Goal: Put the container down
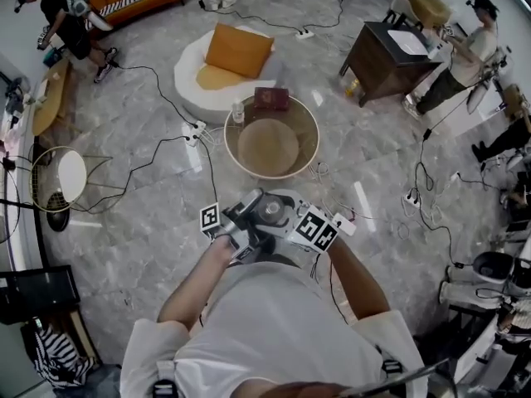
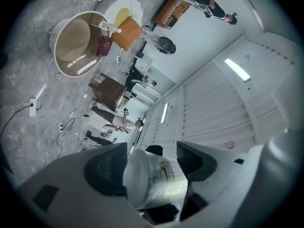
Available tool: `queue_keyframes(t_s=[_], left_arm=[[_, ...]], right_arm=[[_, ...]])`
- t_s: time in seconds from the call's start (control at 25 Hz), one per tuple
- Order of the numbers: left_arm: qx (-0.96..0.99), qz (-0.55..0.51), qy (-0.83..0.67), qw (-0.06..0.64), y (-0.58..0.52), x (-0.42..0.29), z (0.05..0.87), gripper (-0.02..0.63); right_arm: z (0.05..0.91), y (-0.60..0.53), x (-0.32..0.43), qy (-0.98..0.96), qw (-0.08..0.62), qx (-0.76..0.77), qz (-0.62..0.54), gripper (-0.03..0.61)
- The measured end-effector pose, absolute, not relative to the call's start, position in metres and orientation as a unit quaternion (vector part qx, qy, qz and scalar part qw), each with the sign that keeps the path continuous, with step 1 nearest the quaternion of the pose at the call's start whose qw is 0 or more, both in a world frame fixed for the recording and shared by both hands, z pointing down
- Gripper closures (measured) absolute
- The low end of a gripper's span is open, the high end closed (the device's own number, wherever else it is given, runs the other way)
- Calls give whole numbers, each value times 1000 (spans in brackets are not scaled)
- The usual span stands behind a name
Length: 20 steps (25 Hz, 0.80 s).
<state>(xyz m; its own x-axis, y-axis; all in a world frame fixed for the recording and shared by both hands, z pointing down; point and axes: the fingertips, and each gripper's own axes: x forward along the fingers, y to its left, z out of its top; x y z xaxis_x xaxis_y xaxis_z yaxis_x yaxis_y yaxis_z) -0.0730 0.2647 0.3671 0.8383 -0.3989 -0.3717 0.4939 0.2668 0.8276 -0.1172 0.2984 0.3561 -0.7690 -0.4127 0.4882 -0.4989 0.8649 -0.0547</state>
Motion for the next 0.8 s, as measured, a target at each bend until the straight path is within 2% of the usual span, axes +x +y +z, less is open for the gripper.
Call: queue_keyframes(t_s=[0.48,0.8], left_arm=[[535,-301,21,789,215,-7,380,313],[535,-303,12,789,196,10,384,313]], right_arm=[[367,252,-50,-943,237,213,93,242],[370,233,-32,-945,236,204,96,242]])
